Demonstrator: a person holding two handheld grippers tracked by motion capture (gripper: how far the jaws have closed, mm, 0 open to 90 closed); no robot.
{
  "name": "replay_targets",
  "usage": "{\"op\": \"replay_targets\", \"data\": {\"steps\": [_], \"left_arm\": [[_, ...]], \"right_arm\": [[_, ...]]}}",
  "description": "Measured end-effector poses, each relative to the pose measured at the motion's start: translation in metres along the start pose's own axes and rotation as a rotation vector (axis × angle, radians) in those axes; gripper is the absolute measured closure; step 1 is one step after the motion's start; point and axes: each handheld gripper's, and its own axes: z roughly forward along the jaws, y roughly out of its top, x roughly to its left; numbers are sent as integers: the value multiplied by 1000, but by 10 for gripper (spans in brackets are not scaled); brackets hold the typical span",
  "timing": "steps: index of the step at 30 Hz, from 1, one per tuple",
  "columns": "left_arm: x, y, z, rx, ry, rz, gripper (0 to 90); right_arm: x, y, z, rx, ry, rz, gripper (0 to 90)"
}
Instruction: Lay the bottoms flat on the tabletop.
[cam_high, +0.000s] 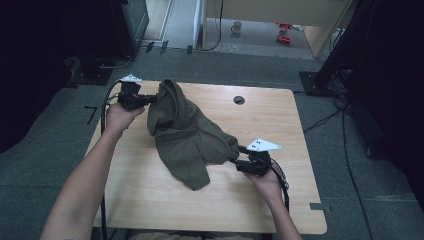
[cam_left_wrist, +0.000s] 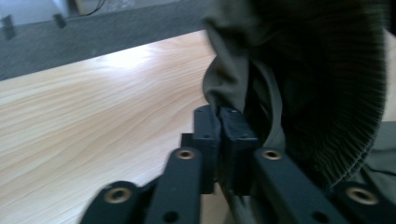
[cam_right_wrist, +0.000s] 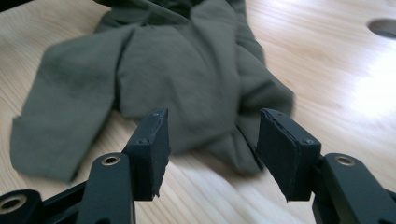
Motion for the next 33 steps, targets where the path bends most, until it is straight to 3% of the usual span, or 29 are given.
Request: {"op": "replay_targets", "data": {"steps": [3,6,11,15,19,25,28,33], "left_arm": [[8,1,-6,-21,9,-14,774],[10,0,-10,-9,6,-7,735],[6,-9,-15,-2,-22,6,704],[-6,-20,-17,-6,-56,29,675],[-21,-31,-17,-16,-98,55,661],[-47,-45,-13,13,-138,96,636],[-58,-51,-12,9,-157,111,628],[-76,-64,-8,25,-153,156,612]], "right_arm": [[6,9,8,-9,17,-20,441],[11,19,16,-6,28,-45,442],[14,30,30,2,33,-39,445],[19,35,39,4,28,-18,430],[26,42,49,17,32,-31,424],[32,52,57,27,29,-40,424],[30,57,61,20,16,-40,424],[20,70,75,18,-14,-23,428]]}}
